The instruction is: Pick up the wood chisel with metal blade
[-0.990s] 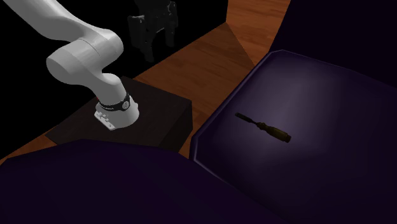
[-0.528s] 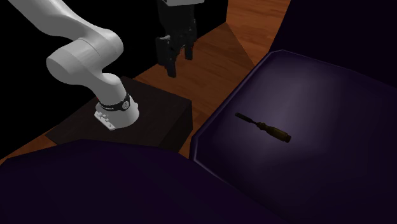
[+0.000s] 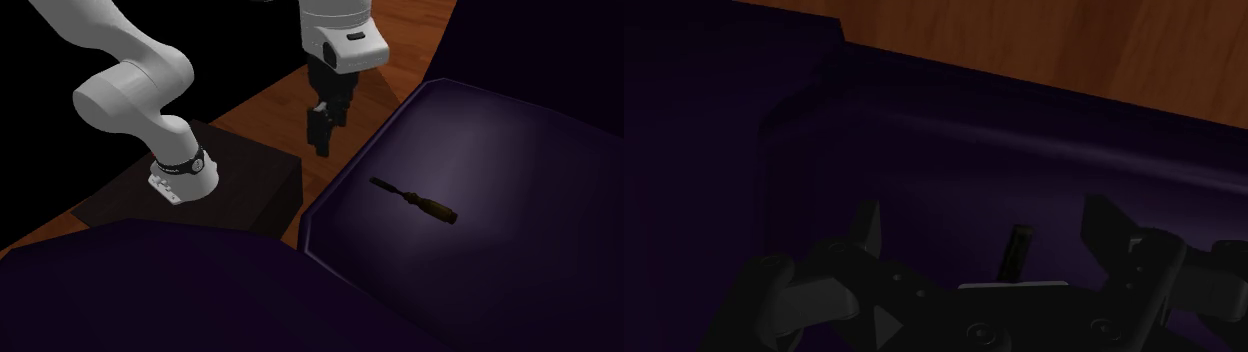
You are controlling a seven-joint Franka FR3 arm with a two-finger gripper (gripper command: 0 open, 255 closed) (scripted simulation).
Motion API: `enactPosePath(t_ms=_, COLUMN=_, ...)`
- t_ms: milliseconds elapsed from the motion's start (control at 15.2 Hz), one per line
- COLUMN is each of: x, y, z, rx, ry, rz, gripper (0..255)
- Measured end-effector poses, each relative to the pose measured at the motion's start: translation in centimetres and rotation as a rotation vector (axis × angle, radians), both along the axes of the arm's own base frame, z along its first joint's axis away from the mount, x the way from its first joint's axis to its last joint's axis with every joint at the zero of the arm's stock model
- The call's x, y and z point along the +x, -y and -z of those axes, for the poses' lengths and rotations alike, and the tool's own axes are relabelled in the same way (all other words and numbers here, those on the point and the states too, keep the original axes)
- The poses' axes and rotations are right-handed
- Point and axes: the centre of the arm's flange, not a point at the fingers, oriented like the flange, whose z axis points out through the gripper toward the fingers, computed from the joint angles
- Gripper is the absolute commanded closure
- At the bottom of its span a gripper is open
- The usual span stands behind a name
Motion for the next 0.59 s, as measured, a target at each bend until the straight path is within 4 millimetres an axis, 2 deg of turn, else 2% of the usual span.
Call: enactPosePath(t_ms=594, x=9.4, y=-2.0, z=5.7, rx=0.02, ry=0.053, rz=-0.025, gripper=0)
